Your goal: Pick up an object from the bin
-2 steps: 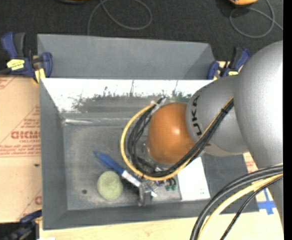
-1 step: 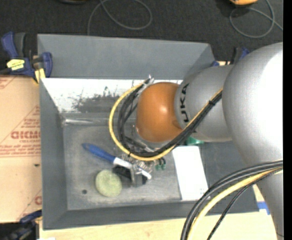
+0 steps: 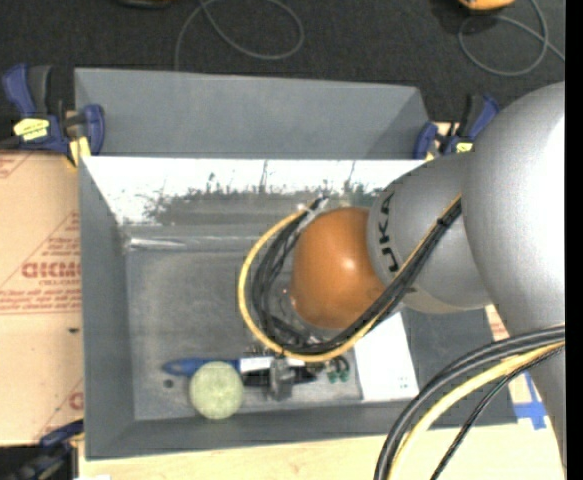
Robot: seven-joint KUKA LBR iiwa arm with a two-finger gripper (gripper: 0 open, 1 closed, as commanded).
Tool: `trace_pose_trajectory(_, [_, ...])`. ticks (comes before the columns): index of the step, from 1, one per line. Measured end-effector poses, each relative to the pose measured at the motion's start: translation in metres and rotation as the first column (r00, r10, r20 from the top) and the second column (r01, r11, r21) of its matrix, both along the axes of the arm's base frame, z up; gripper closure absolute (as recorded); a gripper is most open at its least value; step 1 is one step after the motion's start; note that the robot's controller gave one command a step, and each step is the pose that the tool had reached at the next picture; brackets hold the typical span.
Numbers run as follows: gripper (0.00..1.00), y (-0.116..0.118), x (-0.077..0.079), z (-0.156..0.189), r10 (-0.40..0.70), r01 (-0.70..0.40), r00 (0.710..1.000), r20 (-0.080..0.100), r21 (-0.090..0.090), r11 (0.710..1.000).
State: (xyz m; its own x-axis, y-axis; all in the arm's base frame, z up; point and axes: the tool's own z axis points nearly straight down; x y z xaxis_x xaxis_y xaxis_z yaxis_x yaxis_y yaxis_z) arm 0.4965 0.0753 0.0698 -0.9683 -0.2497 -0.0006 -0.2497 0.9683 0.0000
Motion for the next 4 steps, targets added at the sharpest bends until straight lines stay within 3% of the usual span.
trace_pose_trajectory(1, [1.00,0.000,0.000,0.000,0.000,0.000,1.000,0.000,0.000,1.000])
trace_pose_trajectory(2, [1.00,-0.023,-0.004,0.040,-0.002,0.002,1.000,-0.009,-0.001,1.000])
trace_pose_trajectory(3, [1.00,-0.029,-0.002,0.056,-0.009,0.008,1.000,-0.009,-0.002,1.000])
trace_pose_trajectory(4, [1.00,-0.026,0.004,0.070,0.082,-0.082,0.996,0.015,0.000,0.997])
